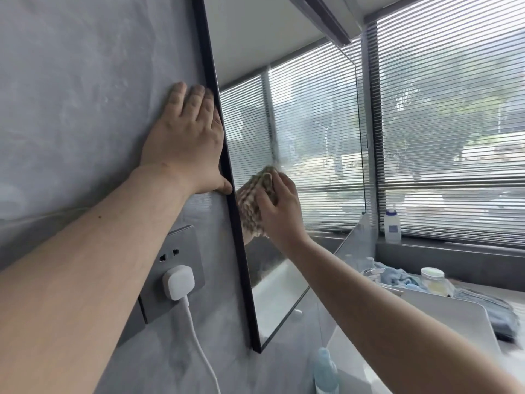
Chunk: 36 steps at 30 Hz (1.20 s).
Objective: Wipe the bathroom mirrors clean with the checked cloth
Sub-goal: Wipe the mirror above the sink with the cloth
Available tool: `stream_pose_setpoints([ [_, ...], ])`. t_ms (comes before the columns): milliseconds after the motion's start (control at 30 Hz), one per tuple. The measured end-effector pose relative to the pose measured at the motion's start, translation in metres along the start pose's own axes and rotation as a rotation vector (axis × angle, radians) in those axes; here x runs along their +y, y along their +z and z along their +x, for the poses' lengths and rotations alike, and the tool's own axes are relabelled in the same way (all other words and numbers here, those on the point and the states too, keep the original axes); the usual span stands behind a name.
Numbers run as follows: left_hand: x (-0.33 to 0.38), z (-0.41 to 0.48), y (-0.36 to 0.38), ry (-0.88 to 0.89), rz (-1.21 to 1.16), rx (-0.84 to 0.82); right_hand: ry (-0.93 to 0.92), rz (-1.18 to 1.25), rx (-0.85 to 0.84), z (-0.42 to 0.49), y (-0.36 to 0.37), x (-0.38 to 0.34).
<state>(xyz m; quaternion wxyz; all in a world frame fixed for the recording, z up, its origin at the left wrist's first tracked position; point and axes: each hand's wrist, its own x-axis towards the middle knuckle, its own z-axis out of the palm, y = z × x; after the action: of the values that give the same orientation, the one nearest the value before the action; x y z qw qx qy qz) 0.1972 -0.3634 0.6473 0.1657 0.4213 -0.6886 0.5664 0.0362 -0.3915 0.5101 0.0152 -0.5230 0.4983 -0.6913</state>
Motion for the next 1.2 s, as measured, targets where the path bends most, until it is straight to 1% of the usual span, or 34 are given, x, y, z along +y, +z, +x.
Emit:
stream_pose_setpoints([
  [100,0.0,0.0,0.001,0.002,-0.011,0.008,-0.003,-0.061,-0.012,-0.002,0.002,-0.007],
  [200,-0.001,0.0,0.001,0.005,-0.012,0.011,0.034,-0.107,-0.03,-0.023,0.003,0.01],
  [467,-0.001,-0.003,-0.001,0.001,-0.008,0.007,0.323,-0.214,-0.107,-0.129,0.011,0.094],
  [533,-0.001,-0.003,-0.002,0.003,-0.002,0.001,0.383,-0.216,-0.119,-0.141,0.012,0.1],
  [600,-0.001,-0.004,-0.002,0.007,-0.003,0.001,0.429,-0.173,-0.106,-0.14,0.014,0.091],
  [633,-0.001,-0.004,-0.003,0.008,-0.003,0.005,0.427,-0.134,-0.079,-0.134,0.015,0.083],
  [700,0.0,-0.005,-0.003,0.005,-0.001,0.005,0.359,-0.052,-0.03,-0.114,0.015,0.057],
  [767,0.0,-0.005,-0.002,0.002,0.006,-0.002,0.277,-0.019,-0.037,-0.083,0.015,0.018],
  [867,0.0,-0.004,-0.002,-0.002,-0.018,0.014,0.139,-0.035,-0.07,-0.036,0.014,-0.037],
  [933,0.0,-0.003,-0.001,-0.006,-0.038,0.022,0.083,-0.086,-0.08,-0.021,0.014,-0.054],
  [1067,0.0,-0.003,0.0,-0.009,-0.006,0.012,0.092,-0.18,-0.093,-0.036,0.016,-0.027],
  [1200,0.0,-0.003,0.0,-0.013,-0.002,0.016,0.192,-0.213,-0.126,-0.084,0.02,0.031],
])
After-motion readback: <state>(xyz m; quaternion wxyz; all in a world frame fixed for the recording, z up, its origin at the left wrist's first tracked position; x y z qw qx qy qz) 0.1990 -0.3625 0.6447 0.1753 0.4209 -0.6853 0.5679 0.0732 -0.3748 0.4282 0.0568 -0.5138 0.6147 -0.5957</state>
